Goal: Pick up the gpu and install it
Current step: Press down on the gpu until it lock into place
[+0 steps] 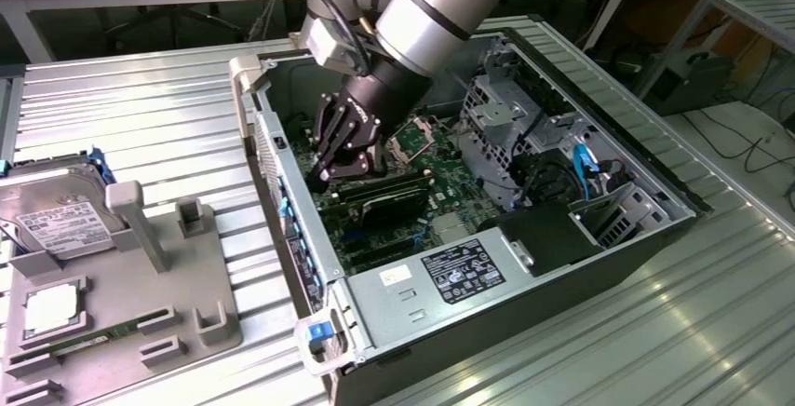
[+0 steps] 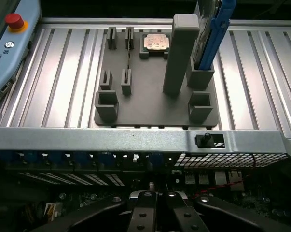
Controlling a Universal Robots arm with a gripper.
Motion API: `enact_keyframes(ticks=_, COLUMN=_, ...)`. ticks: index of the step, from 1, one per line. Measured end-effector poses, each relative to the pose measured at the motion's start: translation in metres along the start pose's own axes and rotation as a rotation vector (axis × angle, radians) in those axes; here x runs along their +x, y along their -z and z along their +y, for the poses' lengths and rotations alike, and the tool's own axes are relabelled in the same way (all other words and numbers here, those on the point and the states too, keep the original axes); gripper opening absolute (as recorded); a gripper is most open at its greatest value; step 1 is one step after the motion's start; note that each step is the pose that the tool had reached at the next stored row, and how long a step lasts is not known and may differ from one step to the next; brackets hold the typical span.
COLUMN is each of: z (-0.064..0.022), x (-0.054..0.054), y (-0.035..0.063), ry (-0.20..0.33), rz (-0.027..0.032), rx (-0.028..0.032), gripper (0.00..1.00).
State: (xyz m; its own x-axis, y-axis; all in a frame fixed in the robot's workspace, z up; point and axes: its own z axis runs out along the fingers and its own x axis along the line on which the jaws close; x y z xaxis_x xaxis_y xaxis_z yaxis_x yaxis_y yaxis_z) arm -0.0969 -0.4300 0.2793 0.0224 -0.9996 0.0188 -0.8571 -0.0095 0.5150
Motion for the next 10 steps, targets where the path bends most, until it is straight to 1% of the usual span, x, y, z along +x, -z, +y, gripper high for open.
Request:
enact_keyframes(ticks=8, z=0.0023, x=0.0010, y=-0.0013, ry=0.000, rz=0.0002, rx=-0.0004, gripper=0.11)
enact_keyframes(ticks=9, z=0.0023, x=0.0022, y=-0.0013, ry=0.000, rz=-0.0002, rx=-0.0003, gripper=0.11)
enact_keyframes(ticks=10, z=0.0023, x=0.0057, y=-0.0015, ry=0.001, rz=-0.0017, rx=-0.0003, gripper=0.11)
